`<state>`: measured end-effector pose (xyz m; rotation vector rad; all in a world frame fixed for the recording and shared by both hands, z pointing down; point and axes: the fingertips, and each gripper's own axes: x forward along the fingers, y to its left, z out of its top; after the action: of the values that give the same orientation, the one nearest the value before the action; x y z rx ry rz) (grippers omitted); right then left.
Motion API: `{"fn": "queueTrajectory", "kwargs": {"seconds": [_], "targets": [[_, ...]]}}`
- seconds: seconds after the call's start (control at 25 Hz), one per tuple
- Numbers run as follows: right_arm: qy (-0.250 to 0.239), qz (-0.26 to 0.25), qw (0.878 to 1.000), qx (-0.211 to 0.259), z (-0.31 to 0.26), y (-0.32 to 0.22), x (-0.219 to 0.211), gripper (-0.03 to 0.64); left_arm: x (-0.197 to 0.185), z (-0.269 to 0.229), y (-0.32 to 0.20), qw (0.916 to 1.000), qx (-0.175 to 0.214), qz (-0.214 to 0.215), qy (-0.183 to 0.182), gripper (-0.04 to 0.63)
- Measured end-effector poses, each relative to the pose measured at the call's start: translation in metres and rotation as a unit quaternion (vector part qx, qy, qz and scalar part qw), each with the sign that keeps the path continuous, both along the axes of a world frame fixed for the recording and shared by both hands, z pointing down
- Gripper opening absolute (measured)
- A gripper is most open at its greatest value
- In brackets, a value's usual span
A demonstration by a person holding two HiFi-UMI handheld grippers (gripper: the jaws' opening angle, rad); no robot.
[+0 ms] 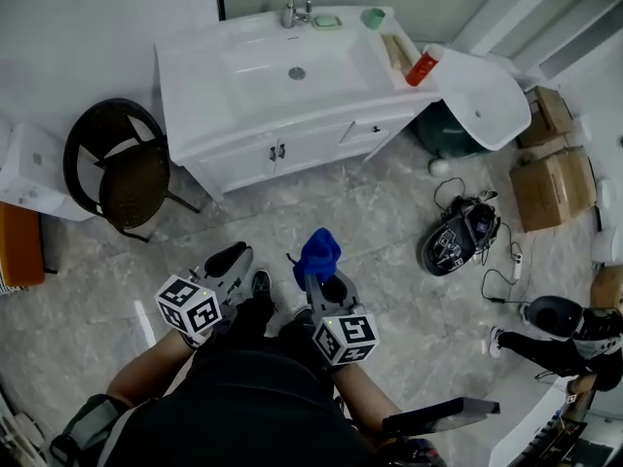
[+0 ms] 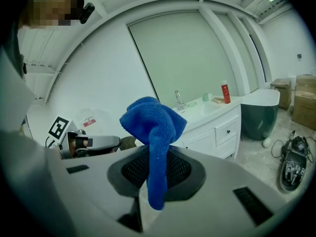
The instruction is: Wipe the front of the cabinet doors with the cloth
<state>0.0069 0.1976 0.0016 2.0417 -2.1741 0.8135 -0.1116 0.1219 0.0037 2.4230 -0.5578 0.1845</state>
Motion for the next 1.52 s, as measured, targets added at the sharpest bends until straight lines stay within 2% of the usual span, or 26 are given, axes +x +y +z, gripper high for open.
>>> {"fn": "queueTrajectory", "kwargs": {"seconds": [0.36, 0.6, 0.8, 1.08, 1.2, 1.36, 1.52], "targets": [[-0.011, -0.09, 0.996, 0.011, 0.007, -0.07, -0.012, 0.052, -0.001, 0.018, -0.04, 0.9964, -0.016, -0.08, -0.021, 0.063], [-0.008, -0.159, 0.987, 0.017, 0.013, -0.116, 0.0, 0.052, 0.016, 0.02, -0.07, 0.9874, -0.024, -0.156, -0.014, 0.063], [0.004, -0.223, 0.974, 0.029, 0.026, -0.155, 0.002, 0.052, 0.027, 0.038, -0.092, 0.9788, -0.035, -0.201, -0.011, 0.063], [0.01, -0.291, 0.956, 0.037, 0.072, -0.201, -0.015, 0.052, 0.012, 0.084, -0.118, 0.9622, -0.046, -0.268, -0.023, 0.063], [0.015, -0.309, 0.949, 0.056, 0.098, -0.221, -0.029, 0.052, 0.007, 0.111, -0.132, 0.9605, -0.04, -0.274, -0.025, 0.063], [0.016, -0.305, 0.949, 0.081, 0.146, -0.245, -0.048, 0.052, -0.006, 0.156, -0.158, 0.9613, -0.019, -0.272, -0.038, 0.063], [0.02, -0.323, 0.94, 0.106, 0.198, -0.264, -0.079, 0.052, -0.034, 0.195, -0.189, 0.9526, 0.007, -0.302, -0.038, 0.063]]}}
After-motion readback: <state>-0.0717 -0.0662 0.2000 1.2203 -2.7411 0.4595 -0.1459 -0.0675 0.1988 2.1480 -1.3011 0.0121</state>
